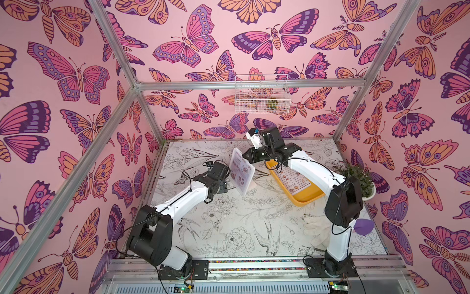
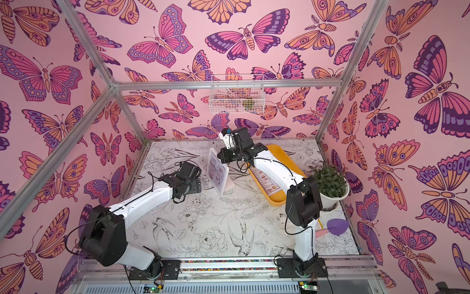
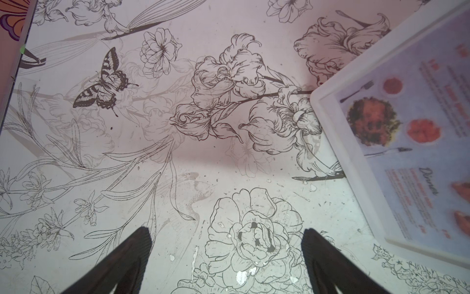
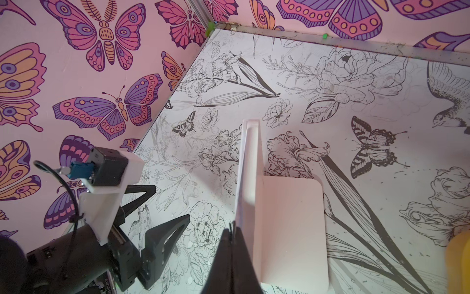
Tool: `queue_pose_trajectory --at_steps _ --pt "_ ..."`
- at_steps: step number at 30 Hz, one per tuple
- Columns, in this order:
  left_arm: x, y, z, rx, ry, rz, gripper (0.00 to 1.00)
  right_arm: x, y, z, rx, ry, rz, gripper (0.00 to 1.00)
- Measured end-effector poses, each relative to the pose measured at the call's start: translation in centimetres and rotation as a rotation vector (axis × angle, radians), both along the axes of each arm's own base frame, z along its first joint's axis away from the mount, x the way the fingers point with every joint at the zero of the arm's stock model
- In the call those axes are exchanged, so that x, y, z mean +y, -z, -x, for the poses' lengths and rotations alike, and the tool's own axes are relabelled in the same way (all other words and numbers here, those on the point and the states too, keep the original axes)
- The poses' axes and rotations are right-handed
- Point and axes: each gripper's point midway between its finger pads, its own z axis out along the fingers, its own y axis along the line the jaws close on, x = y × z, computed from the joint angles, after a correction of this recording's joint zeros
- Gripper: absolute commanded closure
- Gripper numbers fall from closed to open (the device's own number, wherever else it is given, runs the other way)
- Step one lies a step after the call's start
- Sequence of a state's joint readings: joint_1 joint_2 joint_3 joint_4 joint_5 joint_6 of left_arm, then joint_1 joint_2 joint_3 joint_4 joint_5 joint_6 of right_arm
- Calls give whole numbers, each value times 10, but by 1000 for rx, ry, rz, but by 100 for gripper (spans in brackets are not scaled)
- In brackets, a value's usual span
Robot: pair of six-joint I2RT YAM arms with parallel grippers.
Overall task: Replace the menus in the menu holders
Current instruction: Take out the menu from the menu holder.
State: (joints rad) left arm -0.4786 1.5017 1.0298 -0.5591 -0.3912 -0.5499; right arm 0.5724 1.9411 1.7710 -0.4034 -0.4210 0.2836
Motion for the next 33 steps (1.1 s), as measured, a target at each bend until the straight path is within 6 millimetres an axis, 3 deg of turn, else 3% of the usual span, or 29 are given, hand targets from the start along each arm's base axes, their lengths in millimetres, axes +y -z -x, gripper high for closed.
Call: queue_pose_trajectory --at_steps 7,16,19,24,26,29,31,33 --pt "1 0 0 -1 -1 -3 5 -4 -8 -1 -12 4 -14 98" --pt "2 -9 -4 -14 5 -23 5 -12 -38 -4 -64 14 -49 99" --pt "1 -18 -9 -31 11 -30 4 -15 -59 -3 -101 11 -60 99" --pt "3 -39 -19 -71 11 -35 4 -24 -114 6 -202 -1 -91 98" --pt "9 -43 -22 -80 -2 -34 4 -27 -140 12 -246 -8 -108 89" --pt "18 -48 -23 -90 -24 -34 4 -36 -165 23 -295 -8 -117 60" --pt "22 -53 -23 -100 -29 -33 4 -41 -167 29 -309 -7 -109 51" --pt "23 -58 -22 -112 -29 -29 4 -44 -155 30 -289 -2 -89 47"
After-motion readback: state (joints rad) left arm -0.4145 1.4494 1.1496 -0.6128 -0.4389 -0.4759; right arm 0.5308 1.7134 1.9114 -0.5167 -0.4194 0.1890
